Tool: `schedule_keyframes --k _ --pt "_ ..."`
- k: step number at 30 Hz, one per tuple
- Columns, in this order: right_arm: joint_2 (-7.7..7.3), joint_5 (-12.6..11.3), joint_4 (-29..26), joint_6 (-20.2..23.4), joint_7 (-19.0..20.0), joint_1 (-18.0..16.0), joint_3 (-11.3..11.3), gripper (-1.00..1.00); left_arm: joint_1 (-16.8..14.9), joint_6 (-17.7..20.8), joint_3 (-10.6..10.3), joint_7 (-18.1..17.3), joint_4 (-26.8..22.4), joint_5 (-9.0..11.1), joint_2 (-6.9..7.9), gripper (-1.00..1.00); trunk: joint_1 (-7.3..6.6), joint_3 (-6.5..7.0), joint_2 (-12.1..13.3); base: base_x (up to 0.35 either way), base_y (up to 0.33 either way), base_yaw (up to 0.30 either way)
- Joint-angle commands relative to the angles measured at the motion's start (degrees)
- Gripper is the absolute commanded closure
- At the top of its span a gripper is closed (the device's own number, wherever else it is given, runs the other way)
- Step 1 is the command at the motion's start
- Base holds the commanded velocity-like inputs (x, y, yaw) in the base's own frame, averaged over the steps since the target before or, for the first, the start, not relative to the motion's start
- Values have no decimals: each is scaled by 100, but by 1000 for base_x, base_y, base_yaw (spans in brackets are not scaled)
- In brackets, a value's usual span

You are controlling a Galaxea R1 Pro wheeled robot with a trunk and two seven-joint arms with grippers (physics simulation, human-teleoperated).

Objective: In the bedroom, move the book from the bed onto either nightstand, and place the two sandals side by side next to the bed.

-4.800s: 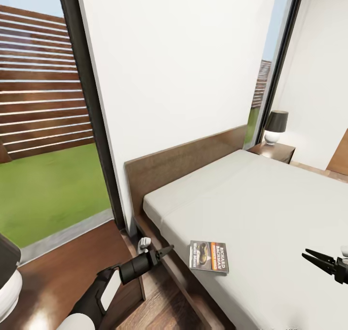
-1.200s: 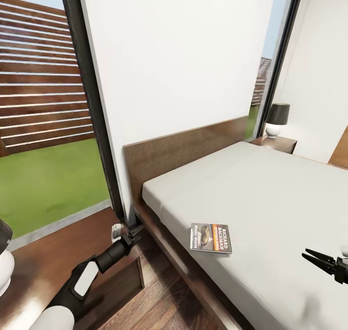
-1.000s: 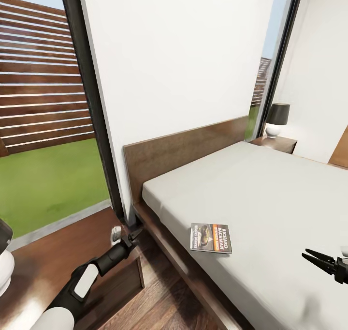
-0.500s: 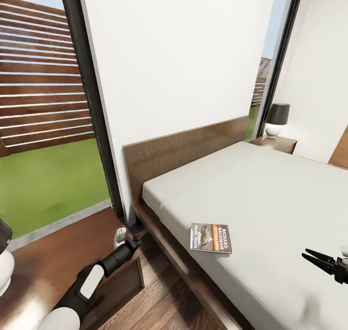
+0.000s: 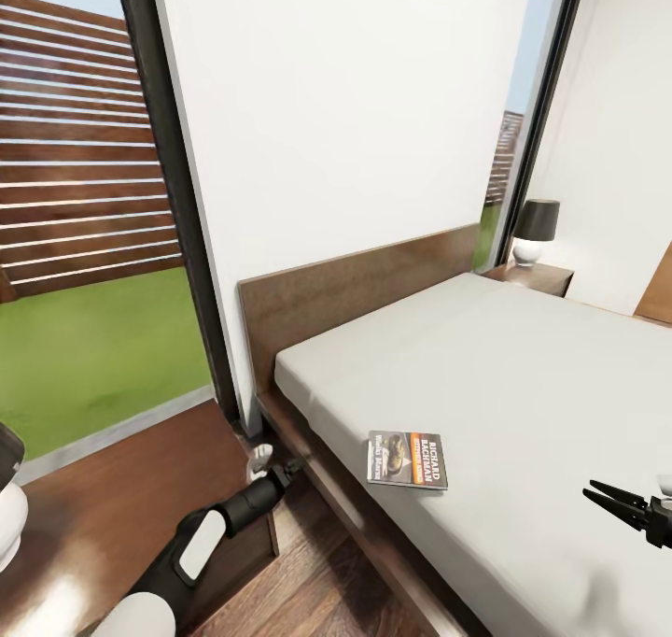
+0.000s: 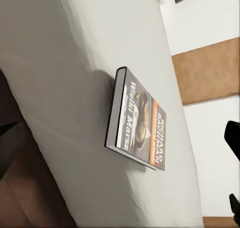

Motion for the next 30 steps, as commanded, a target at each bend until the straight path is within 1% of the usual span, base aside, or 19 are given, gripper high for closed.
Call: schedule_keyframes --k 1,3,6,8,9,11,12,15,18,30 --pt "-1 -19 2 60 19 -3 -1 -100 -3 52 -3 -9 4 23 -40 -100 -1 -6 -2 0 0 0" --pt "-1 -19 2 60 19 -3 -1 -100 -3 64 -71 -18 3 24 -84 -100 -1 -6 -2 0 0 0" --pt "-1 -19 2 60 16 -3 -1 -100 -3 70 -179 -26 3 24 -101 -100 -1 -6 -2 0 0 0" --pt "-1 -19 2 60 18 -3 -1 -100 -3 74 -315 -31 5 24 -105 -100 -1 -6 -2 0 0 0" --pt "-1 -19 2 60 18 -3 -1 -100 -3 76 -350 -32 4 24 -106 -100 -1 -6 -2 0 0 0" --pt "-1 -19 2 59 17 -3 -1 -100 -3 191 -480 -39 3 24 -112 -100 -1 -6 -2 0 0 0" --pt "-1 -19 2 59 18 -3 -1 -100 -3 285 -506 -37 2 24 -124 -100 -1 -6 -2 0 0 0" --pt "-1 -19 2 60 16 -3 -1 -100 -3 493 -537 -24 1 24 -204 -100 -1 -6 -2 0 0 0" --pt "-1 -19 2 60 15 -3 -1 -100 -3 574 -547 -19 1 24 -252 -100 -1 -6 -2 0 0 0" --pt "-1 -19 2 59 15 -3 -1 -100 -3 626 -553 -23 -7 16 -322 -100 -1 -6 -2 0 0 0"
